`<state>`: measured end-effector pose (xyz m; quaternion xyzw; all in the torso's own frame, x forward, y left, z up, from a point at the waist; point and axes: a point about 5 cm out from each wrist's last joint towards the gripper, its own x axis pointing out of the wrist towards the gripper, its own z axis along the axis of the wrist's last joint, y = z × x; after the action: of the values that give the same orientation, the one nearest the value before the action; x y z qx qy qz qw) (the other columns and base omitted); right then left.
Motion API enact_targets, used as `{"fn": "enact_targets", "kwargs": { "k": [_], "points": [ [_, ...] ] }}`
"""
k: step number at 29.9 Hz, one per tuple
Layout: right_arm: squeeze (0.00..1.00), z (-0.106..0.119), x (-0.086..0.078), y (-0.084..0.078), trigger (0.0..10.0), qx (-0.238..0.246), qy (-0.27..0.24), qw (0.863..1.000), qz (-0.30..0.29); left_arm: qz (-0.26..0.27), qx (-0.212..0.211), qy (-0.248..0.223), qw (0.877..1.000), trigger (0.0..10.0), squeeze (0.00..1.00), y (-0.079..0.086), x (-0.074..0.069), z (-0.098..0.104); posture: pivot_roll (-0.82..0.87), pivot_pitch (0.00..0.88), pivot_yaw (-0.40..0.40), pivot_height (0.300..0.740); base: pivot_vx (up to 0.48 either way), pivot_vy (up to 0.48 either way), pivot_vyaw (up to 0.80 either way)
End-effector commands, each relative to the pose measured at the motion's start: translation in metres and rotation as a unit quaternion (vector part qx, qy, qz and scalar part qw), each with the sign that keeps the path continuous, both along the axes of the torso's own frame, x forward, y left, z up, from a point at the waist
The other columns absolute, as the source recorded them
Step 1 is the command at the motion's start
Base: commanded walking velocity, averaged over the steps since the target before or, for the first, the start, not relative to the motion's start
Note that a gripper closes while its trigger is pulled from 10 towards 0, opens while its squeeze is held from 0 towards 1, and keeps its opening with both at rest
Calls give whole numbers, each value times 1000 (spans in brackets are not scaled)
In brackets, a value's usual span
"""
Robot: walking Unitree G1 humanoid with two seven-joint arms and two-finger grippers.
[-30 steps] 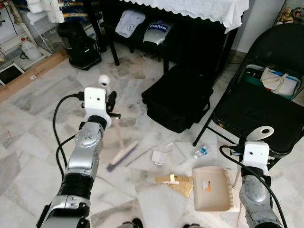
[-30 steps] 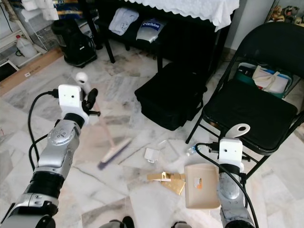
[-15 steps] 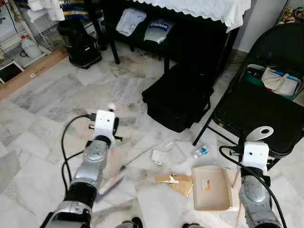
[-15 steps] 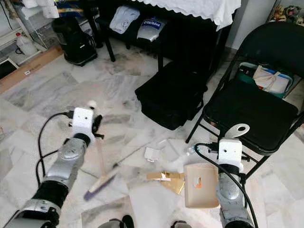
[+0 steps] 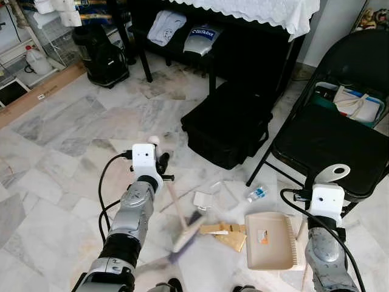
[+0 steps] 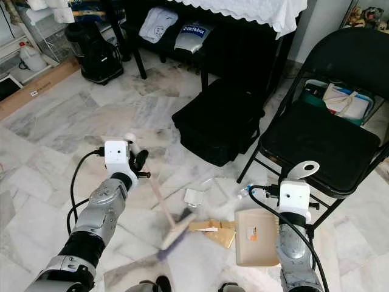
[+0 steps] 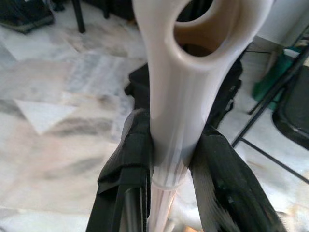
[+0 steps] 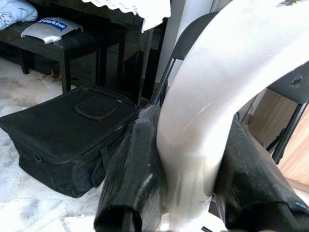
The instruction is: Sweep floor
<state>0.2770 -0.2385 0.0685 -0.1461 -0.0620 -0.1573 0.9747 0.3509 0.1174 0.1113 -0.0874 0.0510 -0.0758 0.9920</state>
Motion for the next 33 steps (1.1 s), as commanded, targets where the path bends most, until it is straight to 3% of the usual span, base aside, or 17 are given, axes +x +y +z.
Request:
{"fn": "enact_targets", "kwargs": {
  "k": [1,12,25,33],
  "points": [
    [0,-9,-4,4,10000,8,21,1000,7,-12,-15,17,1000,10000,0,0,1,0,-92,192,99,740,0,0,0],
    [0,-6,-2,6,10000,10,20,1000,12,-54,-11,60,997,10000,0,-10,6,13,-86,207,98,740,0,0,0],
    [0,-1,8,15,10000,23,14,999,26,-95,-87,70,989,10000,0,-32,9,40,-69,204,105,740,0,0,0],
    [0,2,13,15,10000,46,3,999,22,-117,-98,76,985,10000,0,-43,6,47,-59,196,107,740,0,0,0]
  ]
}}
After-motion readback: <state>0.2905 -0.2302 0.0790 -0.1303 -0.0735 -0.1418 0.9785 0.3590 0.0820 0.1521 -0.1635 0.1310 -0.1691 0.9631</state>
